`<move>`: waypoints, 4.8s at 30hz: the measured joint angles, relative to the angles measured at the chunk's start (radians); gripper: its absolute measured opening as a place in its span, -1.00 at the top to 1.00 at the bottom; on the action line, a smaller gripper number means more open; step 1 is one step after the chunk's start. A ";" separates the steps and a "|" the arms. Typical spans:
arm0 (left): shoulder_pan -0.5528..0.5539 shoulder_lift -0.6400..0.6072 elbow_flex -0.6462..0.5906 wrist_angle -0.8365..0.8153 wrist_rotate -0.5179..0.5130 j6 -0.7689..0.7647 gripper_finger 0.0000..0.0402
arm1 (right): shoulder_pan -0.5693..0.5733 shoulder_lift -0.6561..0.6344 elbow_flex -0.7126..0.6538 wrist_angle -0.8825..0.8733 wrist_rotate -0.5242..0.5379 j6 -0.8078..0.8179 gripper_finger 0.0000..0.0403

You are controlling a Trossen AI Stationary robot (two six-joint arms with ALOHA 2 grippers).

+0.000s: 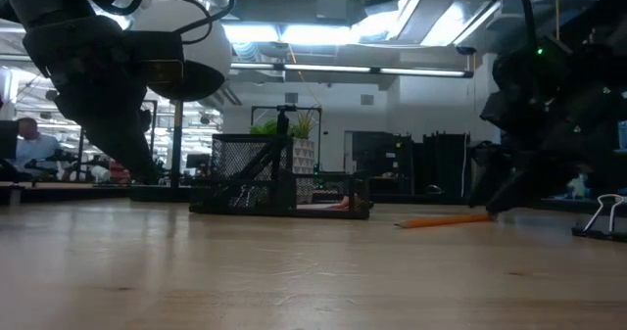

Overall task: Pick and place office supplies into organizer
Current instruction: Put the yellow pencil into the black desk organizer

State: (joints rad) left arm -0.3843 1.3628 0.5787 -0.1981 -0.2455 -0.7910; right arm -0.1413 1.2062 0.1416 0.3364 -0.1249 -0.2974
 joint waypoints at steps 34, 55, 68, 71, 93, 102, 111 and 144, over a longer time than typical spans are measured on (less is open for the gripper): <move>0.000 0.000 0.000 0.001 0.000 -0.018 0.52 | 0.001 0.379 -0.001 0.412 -0.107 0.080 0.45; 0.000 0.000 0.000 0.000 0.001 -0.015 0.52 | 0.127 0.392 0.074 0.378 -0.049 0.186 0.82; 0.000 0.000 0.000 0.000 0.004 -0.015 0.52 | 0.160 0.514 0.091 0.521 -0.007 0.245 0.81; 0.000 0.000 0.000 0.000 0.004 -0.015 0.52 | 0.160 0.514 0.091 0.520 -0.002 0.245 0.81; 0.000 0.000 0.000 0.000 0.003 0.000 0.52 | 0.160 0.514 0.090 0.541 0.039 0.264 0.45; 0.000 0.000 0.000 0.000 0.003 0.003 0.52 | 0.159 0.515 0.068 0.573 0.027 0.292 0.42; 0.000 0.000 0.000 0.000 0.003 0.000 0.52 | 0.159 0.516 -0.078 0.793 0.027 0.293 0.42; 0.000 0.000 0.000 0.001 -0.017 0.000 0.52 | 0.159 0.684 -0.080 0.966 0.057 0.239 0.42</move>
State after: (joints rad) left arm -0.3846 1.3630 0.5787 -0.1974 -0.2624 -0.7910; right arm 0.0177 1.8900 0.0612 1.3026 -0.0677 -0.0582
